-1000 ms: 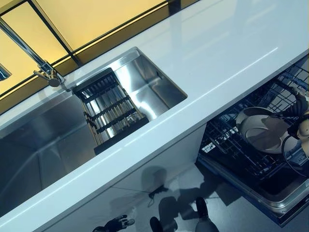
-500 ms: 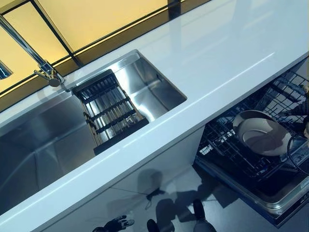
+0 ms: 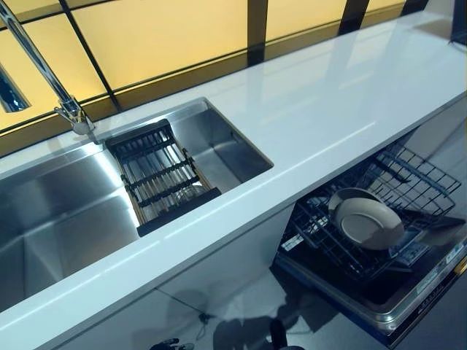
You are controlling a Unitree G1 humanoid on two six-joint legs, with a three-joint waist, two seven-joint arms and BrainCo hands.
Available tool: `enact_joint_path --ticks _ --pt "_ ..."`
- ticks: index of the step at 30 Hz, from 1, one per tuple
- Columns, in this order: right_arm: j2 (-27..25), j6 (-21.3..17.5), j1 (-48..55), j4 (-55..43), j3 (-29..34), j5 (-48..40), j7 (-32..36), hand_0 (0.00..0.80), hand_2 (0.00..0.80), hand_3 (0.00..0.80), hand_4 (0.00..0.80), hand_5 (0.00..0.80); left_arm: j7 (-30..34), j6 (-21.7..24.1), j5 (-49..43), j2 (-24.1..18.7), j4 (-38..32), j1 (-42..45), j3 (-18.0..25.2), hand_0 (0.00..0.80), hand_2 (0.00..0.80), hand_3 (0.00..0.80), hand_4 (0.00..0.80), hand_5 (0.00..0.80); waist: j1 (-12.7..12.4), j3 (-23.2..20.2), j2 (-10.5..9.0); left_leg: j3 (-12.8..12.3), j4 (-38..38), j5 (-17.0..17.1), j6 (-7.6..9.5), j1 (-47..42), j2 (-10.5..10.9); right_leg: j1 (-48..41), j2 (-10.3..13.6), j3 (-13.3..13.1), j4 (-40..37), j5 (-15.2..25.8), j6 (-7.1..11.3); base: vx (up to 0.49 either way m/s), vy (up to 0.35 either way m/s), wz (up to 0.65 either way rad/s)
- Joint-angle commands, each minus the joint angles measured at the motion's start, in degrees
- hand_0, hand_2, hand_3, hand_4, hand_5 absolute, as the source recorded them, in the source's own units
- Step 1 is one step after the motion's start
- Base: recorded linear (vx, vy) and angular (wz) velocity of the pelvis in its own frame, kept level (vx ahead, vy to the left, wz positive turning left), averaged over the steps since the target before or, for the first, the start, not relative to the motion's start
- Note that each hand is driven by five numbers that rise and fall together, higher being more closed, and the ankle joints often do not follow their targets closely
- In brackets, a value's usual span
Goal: Take plates into dishwasher
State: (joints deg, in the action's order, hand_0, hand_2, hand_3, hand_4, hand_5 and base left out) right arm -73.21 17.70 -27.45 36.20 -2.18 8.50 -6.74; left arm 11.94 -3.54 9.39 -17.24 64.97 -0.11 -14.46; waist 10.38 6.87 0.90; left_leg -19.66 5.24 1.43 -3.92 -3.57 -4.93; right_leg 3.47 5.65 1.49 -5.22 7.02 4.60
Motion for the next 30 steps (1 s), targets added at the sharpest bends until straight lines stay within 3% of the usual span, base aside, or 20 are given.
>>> enact_joint_path --ticks 1,4,6,7,8,9,11,17,19,20,22,26,30 --pt "-3.06 -1.64 2.69 1.52 3.77 -0.69 -0.31 0.000 0.000 0.000 0.000 0.000 -1.97 -2.58 -3.89 -3.14 5.54 -1.22 1.10 0.000 0.000 0.000 0.000 0.000 0.67 -3.41 -3.42 0.17 -0.24 -5.68 0.26 -5.07 -1.53 -3.91 -2.64 -0.11 0.22 -5.13 1.68 -0.102 0.073 -0.05" --pt "-2.16 -2.77 3.20 2.84 3.04 -2.74 0.42 0.000 0.000 0.000 0.000 0.000 -3.87 -4.42 -3.50 -2.93 8.21 -1.44 2.84 0.000 0.000 0.000 0.000 0.000 -0.68 -3.84 -4.50 2.70 -0.24 -6.16 1.66 -5.55 0.03 -3.77 -3.38 -3.68 0.22 -4.30 1.27 -0.094 0.133 -0.24" --pt "-0.72 -4.69 0.26 4.50 -0.20 -2.63 1.69 0.000 0.000 0.000 0.000 0.000 -5.57 -4.86 -0.13 -2.10 9.81 -1.12 5.06 0.000 0.000 0.000 0.000 0.000 -3.12 -3.68 -5.01 9.87 -0.24 -6.71 3.50 -5.45 3.33 -4.04 -4.28 -8.53 0.22 -3.48 1.42 -0.066 0.180 -0.53" --pt "-0.35 -4.80 -0.64 4.91 -1.23 -2.41 2.05 0.000 0.000 0.000 0.000 0.000 -6.00 -4.90 0.56 -1.74 10.01 -1.03 5.90 0.000 0.000 0.000 0.000 0.000 -3.93 -3.58 -5.19 11.92 -0.24 -6.74 4.06 -5.26 4.29 -4.13 -4.61 -9.93 0.22 -3.11 1.42 -0.100 0.168 -1.39" --pt "0.16 -4.92 -1.75 6.75 -2.69 -2.83 2.77 0.000 0.000 0.000 0.000 0.000 -6.45 -5.05 0.36 -1.34 10.16 -1.14 6.94 0.000 0.000 0.000 0.000 0.000 -4.61 -3.59 -5.46 12.98 -0.24 -6.53 4.64 -4.75 5.00 -4.04 -5.00 -11.50 0.22 -2.40 1.45 -0.131 0.170 -1.76" --pt "0.33 -4.69 -1.88 8.13 -2.98 -3.41 3.34 0.000 0.000 0.000 0.000 0.000 -6.42 -5.13 -0.11 -1.28 10.26 -1.42 7.16 0.000 0.000 0.000 0.000 0.000 -4.48 -3.57 -5.59 11.90 -0.69 -6.57 4.79 -4.66 4.82 -3.86 -5.10 -11.73 0.22 -2.05 1.33 -0.153 0.189 -1.77" --pt "2.06 -6.53 3.24 11.82 1.46 -3.99 3.55 0.000 0.000 0.000 0.000 0.000 -6.54 -6.01 -1.09 -1.47 10.57 -2.37 6.64 0.000 0.000 0.000 0.000 0.000 -3.79 -3.59 -5.83 10.41 -1.48 -7.21 5.61 -4.68 4.88 -3.78 -4.35 -10.71 0.22 -1.34 1.60 -0.155 0.187 -0.69" --pt "8.90 -7.25 15.84 14.27 10.12 -6.80 2.98 0.000 0.000 0.000 0.000 0.000 -7.64 -6.64 -4.74 -4.41 11.23 -4.54 6.41 0.000 0.000 0.000 0.000 0.000 -3.77 -1.75 -7.07 9.18 -5.09 -9.80 7.93 -3.30 6.39 -0.12 -2.52 -10.18 0.22 2.74 4.31 -0.176 0.113 -0.08" --pt "11.18 -6.99 17.83 14.31 11.25 -7.86 5.28 0.000 0.000 0.000 0.000 0.000 -8.04 -6.86 -5.35 -5.75 11.64 -4.56 6.87 0.000 0.000 0.000 0.000 0.000 -4.40 -0.69 -7.39 8.22 -5.91 -10.17 8.06 -2.91 6.72 2.37 -2.05 -7.85 0.22 4.64 5.04 -0.205 0.030 -0.34" --pt "11.97 -6.55 17.71 15.19 11.57 -8.45 7.28 0.000 0.000 0.000 0.000 0.000 -8.35 -7.17 -5.11 -6.42 11.79 -4.37 7.56 0.000 0.000 0.000 0.000 0.000 -4.84 -0.21 -7.06 8.13 -4.99 -9.75 8.19 -3.39 6.61 2.32 -1.79 -5.25 0.22 4.52 5.07 -0.171 0.000 -0.57" --pt "12.73 -6.64 17.35 16.92 11.51 -9.19 9.40 0.000 0.000 0.000 0.000 0.000 -8.39 -7.46 -5.11 -7.14 12.00 -4.01 8.03 0.000 0.000 0.000 0.000 0.000 -5.43 -0.22 -6.55 8.15 -4.21 -9.02 8.27 -3.40 6.31 1.56 -1.46 -4.01 0.24 5.10 4.58 -0.167 -0.033 -0.54" --pt "16.65 -7.62 16.96 20.66 10.26 -10.65 13.15 0.000 0.000 0.000 0.000 0.000 -7.78 -9.24 -3.29 -9.56 12.74 -3.31 9.40 0.000 0.000 0.000 0.000 0.000 -7.46 -1.01 -4.22 9.17 -2.49 -6.34 8.47 -2.12 3.02 -1.61 2.17 0.10 11.92 1.76 2.02 -0.198 -0.138 -0.06" --pt "19.72 -5.82 16.05 23.72 8.27 -13.90 13.45 0.000 0.000 0.000 0.000 0.000 -6.82 -9.83 -4.58 -11.15 13.15 -3.34 9.56 0.000 0.000 0.000 0.000 0.000 -9.35 -2.23 -5.64 11.02 -5.91 -6.96 8.49 1.67 1.46 -7.30 4.92 -0.06 11.56 1.19 1.81 -0.209 -0.327 -0.14"
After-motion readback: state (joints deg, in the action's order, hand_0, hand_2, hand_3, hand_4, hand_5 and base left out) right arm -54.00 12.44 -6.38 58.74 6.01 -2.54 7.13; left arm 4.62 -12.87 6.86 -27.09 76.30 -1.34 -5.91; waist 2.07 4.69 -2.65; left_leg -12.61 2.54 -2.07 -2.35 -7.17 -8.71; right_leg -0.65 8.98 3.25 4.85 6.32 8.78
